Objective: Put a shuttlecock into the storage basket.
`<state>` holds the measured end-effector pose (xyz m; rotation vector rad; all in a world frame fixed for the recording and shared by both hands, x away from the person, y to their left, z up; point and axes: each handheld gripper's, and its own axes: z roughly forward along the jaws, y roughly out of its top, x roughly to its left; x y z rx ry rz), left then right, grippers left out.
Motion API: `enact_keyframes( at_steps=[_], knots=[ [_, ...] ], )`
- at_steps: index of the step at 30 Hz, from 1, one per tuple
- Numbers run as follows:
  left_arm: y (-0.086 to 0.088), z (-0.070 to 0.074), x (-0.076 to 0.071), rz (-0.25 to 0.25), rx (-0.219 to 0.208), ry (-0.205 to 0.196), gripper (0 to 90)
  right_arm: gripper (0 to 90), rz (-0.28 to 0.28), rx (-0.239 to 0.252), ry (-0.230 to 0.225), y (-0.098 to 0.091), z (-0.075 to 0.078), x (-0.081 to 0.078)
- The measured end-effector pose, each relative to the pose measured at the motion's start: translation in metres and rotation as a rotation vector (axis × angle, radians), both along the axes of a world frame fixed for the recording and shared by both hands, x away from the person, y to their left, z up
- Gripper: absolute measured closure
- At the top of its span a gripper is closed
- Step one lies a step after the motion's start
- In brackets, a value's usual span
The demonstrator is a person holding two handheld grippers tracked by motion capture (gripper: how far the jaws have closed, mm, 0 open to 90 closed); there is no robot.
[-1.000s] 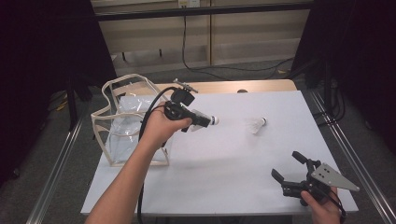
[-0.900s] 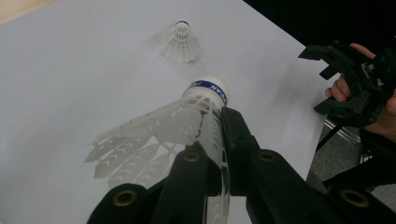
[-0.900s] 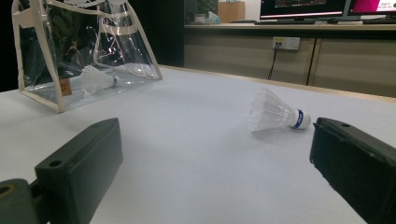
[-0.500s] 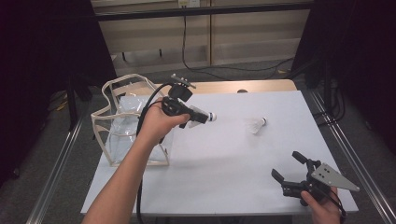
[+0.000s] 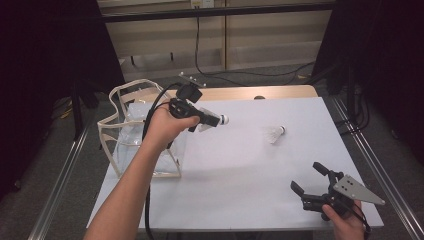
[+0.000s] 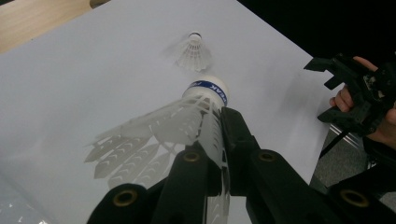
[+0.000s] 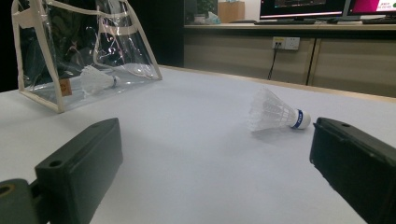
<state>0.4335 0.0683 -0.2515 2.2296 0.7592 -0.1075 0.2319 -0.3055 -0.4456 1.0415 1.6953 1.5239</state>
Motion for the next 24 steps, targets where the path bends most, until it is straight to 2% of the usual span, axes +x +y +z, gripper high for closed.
enact_keyframes(
  at_steps=[24],
  knots=[
    [0.009, 0.019, 0.009, 0.039, 0.006, -0.014, 88.1, 2.2, -0.001, 0.002, 0.001, 0.000, 0.000, 0.000]
  ],
)
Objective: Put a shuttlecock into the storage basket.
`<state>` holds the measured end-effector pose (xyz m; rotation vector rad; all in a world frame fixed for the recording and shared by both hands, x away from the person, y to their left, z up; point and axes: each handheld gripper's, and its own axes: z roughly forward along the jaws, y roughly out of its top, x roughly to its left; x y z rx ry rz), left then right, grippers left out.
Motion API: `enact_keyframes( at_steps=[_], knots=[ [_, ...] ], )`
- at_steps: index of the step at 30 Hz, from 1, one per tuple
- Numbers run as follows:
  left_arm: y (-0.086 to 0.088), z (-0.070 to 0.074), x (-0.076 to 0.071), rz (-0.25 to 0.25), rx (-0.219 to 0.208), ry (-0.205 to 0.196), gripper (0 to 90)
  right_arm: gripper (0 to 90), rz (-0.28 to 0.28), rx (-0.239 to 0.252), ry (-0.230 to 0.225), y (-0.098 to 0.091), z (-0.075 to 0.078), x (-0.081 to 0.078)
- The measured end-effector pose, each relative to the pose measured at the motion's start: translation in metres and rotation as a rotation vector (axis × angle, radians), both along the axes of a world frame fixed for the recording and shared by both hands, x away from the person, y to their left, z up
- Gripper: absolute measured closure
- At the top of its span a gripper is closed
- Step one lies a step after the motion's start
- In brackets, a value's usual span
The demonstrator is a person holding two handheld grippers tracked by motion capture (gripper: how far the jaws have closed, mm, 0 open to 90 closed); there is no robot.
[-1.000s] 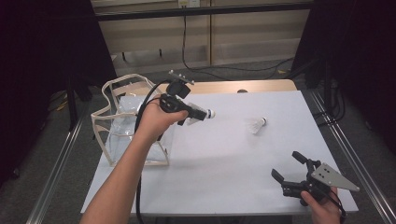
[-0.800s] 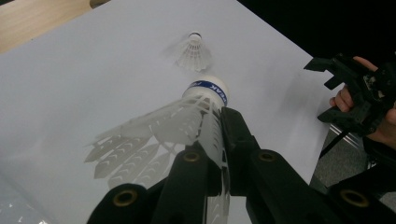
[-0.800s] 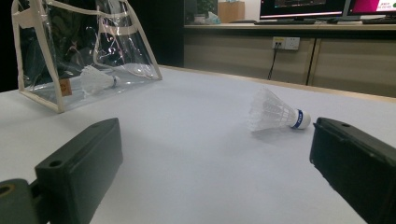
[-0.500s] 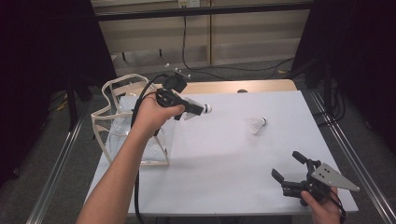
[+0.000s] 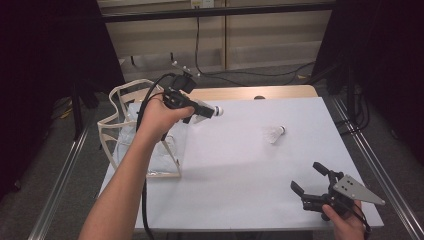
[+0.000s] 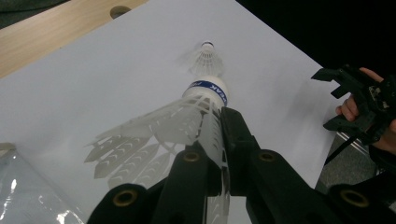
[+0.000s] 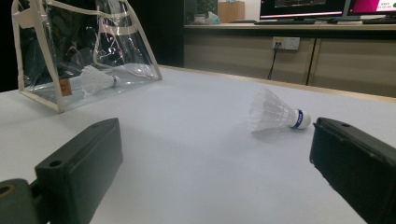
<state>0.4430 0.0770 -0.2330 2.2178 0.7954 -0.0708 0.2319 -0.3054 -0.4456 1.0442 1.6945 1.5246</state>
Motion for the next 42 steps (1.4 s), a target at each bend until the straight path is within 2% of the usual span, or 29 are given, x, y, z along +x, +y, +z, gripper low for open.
enact_keyframes(
  at_steps=[14, 21, 28, 30, 38, 42],
  knots=[
    [0.014, 0.007, 0.007, 0.025, 0.025, -0.007, 88.0, 2.3, 0.001, 0.000, 0.001, 0.000, 0.000, 0.000],
    [0.021, 0.012, 0.009, 0.053, 0.018, -0.009, 88.0, 2.3, 0.000, 0.000, 0.000, 0.000, 0.000, 0.000],
    [0.026, 0.016, 0.011, 0.058, 0.028, -0.018, 88.0, 2.3, -0.001, -0.002, -0.001, 0.000, 0.000, 0.000],
    [0.027, 0.017, 0.011, 0.076, 0.018, -0.019, 88.0, 2.3, 0.000, -0.004, 0.000, -0.001, 0.000, 0.000],
    [0.034, 0.021, 0.013, 0.100, 0.017, -0.025, 87.9, 2.2, -0.001, -0.002, 0.000, 0.000, 0.000, 0.000],
    [0.037, 0.022, 0.014, 0.099, 0.029, -0.029, 87.9, 2.2, -0.002, -0.002, 0.000, 0.000, 0.000, 0.000]
  ],
)
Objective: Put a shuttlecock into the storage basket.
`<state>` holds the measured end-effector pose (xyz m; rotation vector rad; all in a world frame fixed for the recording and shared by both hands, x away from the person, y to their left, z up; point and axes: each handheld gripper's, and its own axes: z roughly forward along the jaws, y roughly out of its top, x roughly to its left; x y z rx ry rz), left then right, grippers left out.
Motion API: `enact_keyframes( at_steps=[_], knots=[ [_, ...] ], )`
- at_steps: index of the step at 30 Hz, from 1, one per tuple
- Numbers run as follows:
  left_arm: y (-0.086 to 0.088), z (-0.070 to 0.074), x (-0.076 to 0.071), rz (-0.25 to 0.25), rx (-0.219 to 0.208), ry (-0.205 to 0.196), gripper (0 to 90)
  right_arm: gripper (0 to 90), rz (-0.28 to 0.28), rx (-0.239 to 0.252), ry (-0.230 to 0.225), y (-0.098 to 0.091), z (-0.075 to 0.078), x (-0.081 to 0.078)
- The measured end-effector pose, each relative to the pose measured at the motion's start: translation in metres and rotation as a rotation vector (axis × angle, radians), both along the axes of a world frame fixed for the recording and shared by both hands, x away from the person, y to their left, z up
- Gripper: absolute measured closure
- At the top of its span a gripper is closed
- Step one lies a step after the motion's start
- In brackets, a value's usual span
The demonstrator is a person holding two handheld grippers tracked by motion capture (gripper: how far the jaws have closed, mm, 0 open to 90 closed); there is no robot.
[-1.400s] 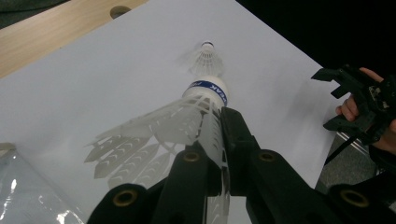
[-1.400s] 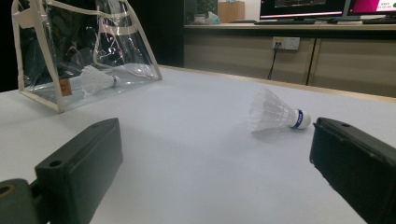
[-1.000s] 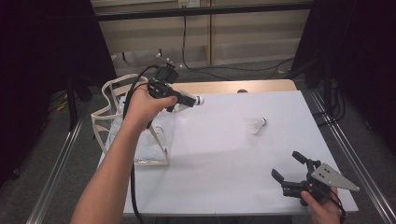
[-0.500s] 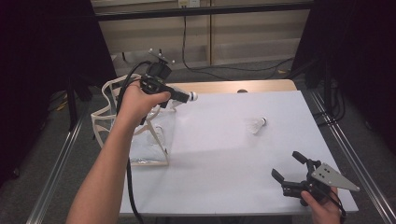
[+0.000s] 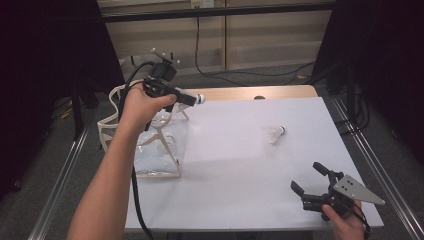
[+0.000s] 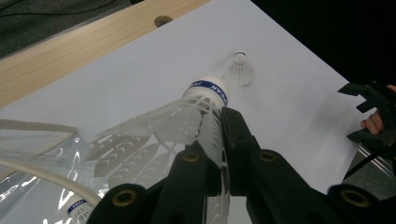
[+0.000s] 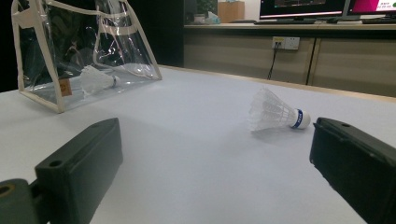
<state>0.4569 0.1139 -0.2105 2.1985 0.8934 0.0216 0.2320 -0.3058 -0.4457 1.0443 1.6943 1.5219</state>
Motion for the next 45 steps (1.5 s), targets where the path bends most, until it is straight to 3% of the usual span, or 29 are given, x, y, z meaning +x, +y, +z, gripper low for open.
enact_keyframes(
  at_steps=[13, 27, 45],
  knots=[
    [0.007, 0.004, 0.004, 0.007, 0.019, -0.003, 87.9, 2.3, 0.000, 0.001, 0.001, 0.000, 0.000, 0.000],
    [0.024, 0.005, 0.011, 0.068, 0.004, -0.006, 87.9, 2.3, 0.002, 0.000, 0.000, 0.000, 0.000, 0.000],
    [0.040, 0.008, 0.016, 0.113, 0.023, -0.020, 87.8, 2.3, 0.003, -0.001, -0.001, 0.000, 0.000, 0.000]
  ],
)
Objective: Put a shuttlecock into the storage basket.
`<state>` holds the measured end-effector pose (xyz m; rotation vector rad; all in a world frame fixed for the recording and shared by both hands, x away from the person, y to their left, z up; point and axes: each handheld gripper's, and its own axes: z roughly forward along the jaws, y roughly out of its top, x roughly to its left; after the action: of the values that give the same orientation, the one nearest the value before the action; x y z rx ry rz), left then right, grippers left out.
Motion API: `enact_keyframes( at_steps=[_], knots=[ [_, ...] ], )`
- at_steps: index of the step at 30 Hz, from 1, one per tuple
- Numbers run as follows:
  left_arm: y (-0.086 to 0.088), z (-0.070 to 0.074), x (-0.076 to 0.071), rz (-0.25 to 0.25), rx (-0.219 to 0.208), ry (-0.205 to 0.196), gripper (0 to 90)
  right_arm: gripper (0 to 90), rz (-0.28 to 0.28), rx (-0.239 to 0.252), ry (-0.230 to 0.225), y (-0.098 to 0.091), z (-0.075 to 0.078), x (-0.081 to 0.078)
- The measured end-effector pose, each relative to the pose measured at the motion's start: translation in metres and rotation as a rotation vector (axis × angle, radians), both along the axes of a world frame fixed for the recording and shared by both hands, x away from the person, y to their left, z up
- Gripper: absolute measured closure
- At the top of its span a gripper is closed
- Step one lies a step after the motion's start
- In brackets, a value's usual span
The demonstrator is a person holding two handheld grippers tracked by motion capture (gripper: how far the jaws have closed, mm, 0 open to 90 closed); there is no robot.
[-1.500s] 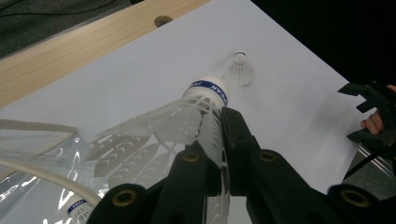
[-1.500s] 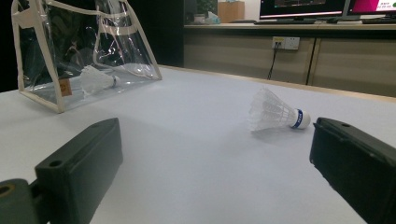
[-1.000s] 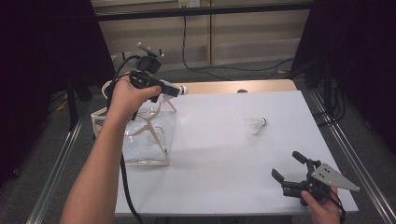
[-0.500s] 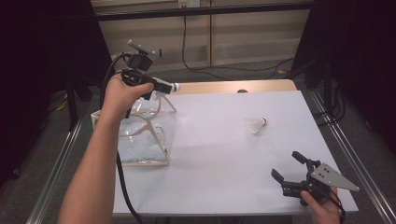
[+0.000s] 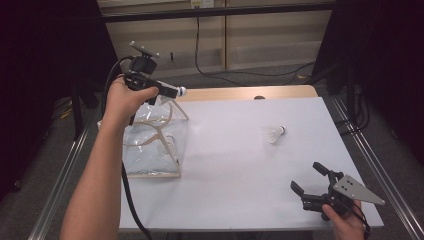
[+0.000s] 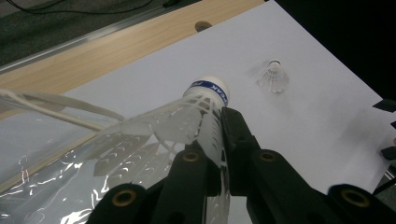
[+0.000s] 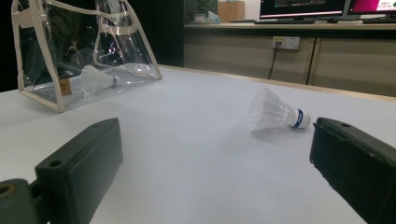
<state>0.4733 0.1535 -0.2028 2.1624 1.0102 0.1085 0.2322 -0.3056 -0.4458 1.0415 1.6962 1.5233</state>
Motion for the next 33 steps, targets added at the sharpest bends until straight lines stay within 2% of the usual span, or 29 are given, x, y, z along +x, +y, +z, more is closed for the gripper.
enact_keyframes(
  at_steps=[18, 33],
  knots=[
    [0.015, -0.001, 0.004, 0.051, 0.032, -0.011, 87.8, 2.3, -0.001, 0.001, 0.002, 0.000, 0.000, 0.000],
    [0.030, -0.004, 0.008, 0.103, 0.040, -0.017, 87.5, 2.3, -0.002, 0.001, 0.002, 0.000, 0.000, 0.000]
  ],
)
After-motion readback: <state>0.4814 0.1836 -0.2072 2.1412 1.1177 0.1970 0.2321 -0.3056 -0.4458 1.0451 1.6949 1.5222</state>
